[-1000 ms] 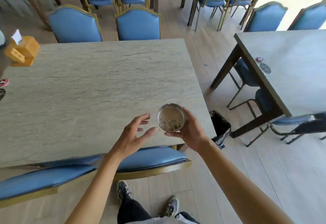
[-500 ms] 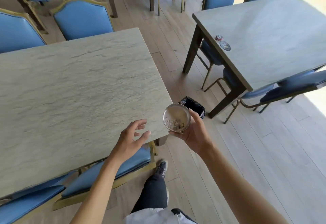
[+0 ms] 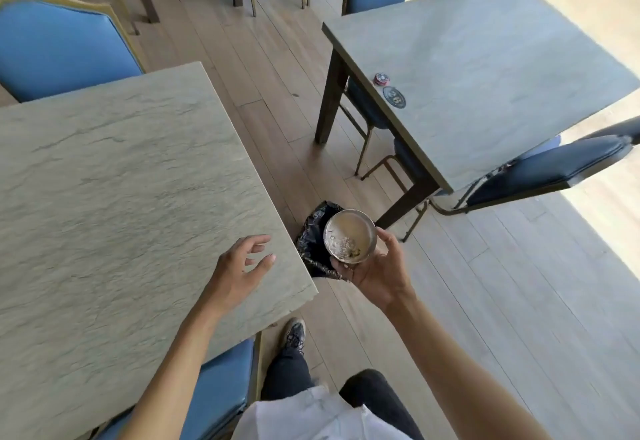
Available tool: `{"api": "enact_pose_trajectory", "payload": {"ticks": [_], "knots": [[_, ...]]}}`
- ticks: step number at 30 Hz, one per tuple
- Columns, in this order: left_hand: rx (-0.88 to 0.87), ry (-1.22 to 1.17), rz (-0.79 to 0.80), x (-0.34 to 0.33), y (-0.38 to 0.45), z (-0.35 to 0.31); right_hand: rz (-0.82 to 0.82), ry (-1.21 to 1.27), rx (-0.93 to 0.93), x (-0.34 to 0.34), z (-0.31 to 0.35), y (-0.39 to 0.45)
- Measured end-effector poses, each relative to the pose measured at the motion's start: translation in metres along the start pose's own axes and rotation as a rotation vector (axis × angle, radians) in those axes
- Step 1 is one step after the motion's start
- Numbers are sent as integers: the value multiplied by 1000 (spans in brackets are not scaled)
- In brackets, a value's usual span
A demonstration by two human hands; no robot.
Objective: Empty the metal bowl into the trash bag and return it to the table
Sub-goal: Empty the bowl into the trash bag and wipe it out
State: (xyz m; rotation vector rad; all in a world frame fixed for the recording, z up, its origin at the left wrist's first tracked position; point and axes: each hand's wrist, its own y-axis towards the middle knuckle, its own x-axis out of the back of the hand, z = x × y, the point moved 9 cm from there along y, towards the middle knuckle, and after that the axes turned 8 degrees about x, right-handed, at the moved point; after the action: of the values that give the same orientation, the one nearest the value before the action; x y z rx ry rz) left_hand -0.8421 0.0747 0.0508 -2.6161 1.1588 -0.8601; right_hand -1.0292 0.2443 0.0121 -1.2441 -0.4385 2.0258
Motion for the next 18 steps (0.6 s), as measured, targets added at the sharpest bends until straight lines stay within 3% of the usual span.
{"api": "enact_pose_trajectory", "payload": {"ticks": [11,18], "knots": [[-46,-35,5,-66,90,-65,-84,134,-116,21,54,74],[101,-77,-100,-118,130,-69,-48,69,-268,48,110,137]]}}
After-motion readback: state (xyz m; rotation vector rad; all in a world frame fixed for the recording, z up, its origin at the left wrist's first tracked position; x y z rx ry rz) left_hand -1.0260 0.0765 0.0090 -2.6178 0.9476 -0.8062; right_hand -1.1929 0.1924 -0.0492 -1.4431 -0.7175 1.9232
